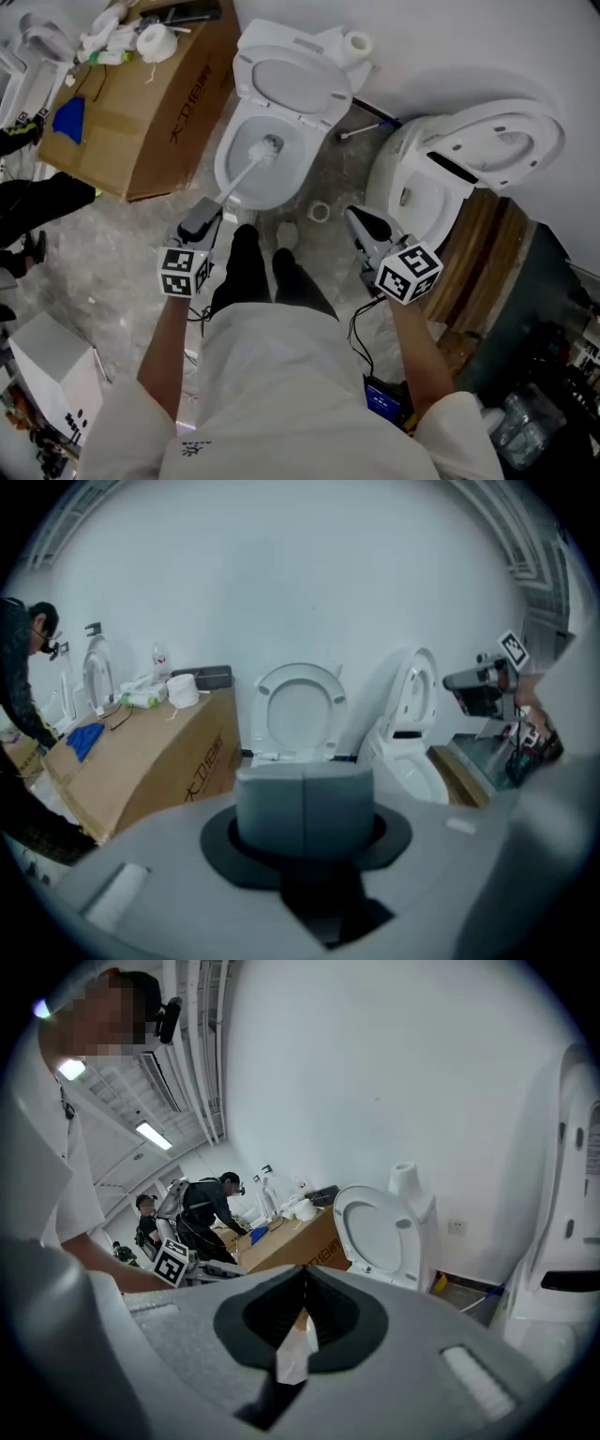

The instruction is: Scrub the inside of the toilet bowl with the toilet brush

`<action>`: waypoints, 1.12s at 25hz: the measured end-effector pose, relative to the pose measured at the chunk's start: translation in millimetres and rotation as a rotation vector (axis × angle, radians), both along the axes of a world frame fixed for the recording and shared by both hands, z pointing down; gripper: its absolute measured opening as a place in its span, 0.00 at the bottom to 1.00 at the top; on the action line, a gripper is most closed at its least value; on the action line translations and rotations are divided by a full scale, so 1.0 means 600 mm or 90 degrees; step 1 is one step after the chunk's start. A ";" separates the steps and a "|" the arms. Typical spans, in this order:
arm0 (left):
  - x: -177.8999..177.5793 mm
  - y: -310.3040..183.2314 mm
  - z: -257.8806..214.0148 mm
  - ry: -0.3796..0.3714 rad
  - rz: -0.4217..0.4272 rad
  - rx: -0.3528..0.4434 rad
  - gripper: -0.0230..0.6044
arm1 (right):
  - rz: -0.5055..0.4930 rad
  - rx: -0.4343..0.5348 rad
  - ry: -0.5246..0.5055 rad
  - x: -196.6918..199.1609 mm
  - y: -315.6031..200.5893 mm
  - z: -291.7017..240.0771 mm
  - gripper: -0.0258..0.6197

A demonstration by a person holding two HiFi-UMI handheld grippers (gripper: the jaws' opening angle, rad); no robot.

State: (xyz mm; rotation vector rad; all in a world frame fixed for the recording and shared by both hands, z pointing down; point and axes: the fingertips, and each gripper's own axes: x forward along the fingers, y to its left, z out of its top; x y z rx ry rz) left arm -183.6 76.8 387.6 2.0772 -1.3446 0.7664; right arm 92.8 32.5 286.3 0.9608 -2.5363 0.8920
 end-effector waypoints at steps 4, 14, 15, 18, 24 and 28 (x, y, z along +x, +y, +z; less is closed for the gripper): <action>-0.005 -0.027 0.071 -0.005 0.014 -0.026 0.27 | 0.014 -0.023 0.007 -0.013 -0.009 0.041 0.04; 0.000 -0.035 0.215 -0.003 0.051 -0.105 0.27 | 0.070 -0.093 -0.001 -0.038 0.005 0.150 0.04; 0.001 -0.033 0.227 -0.005 0.055 -0.112 0.27 | 0.067 -0.099 0.001 -0.042 0.010 0.160 0.04; 0.007 -0.026 0.260 -0.001 0.062 -0.137 0.27 | 0.062 -0.114 0.006 -0.049 0.016 0.186 0.04; 0.007 -0.020 0.327 -0.031 0.072 -0.176 0.27 | 0.087 -0.132 0.004 -0.044 0.001 0.225 0.04; 0.008 -0.014 0.367 -0.051 0.085 -0.200 0.27 | 0.102 -0.144 0.002 -0.036 0.001 0.244 0.04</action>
